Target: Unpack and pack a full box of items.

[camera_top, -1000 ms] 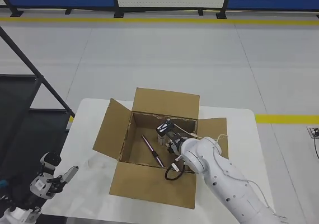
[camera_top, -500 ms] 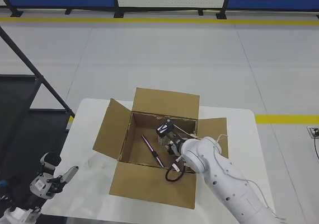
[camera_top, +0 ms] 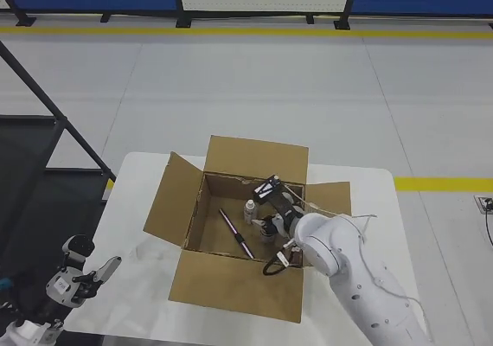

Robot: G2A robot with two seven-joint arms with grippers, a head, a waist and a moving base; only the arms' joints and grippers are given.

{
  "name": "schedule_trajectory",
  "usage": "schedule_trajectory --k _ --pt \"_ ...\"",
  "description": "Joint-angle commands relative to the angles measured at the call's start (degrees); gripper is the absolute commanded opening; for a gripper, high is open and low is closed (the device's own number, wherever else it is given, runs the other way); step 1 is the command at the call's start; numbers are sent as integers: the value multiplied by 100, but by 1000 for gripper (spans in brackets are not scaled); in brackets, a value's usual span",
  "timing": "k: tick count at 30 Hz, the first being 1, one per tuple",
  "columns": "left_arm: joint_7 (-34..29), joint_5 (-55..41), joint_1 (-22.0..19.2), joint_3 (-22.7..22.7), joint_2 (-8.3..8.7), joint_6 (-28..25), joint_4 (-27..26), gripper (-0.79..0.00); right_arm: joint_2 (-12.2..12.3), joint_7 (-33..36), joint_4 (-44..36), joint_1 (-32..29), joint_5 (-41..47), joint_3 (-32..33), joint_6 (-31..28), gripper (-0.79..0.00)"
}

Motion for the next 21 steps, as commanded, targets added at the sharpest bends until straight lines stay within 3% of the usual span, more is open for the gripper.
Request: schedule_trajectory --k 1,6,15,21 --pt "0 0 0 0 0 0 0 0 54 -35 -547 -274 93 297 8 0" --pt "-206 -223 -63 106 -3 229 31 0 121 -181 -1611 -925 773 1055 562 0" --pt "-1070 -642 -671 455 35 659 -77 0 127 -362 -1613 -1012 898 1108 487 0" --pt "-1982 -770 -1272 816 96 727 -92 0 213 -308 -1540 -1196 2158 2099 270 0"
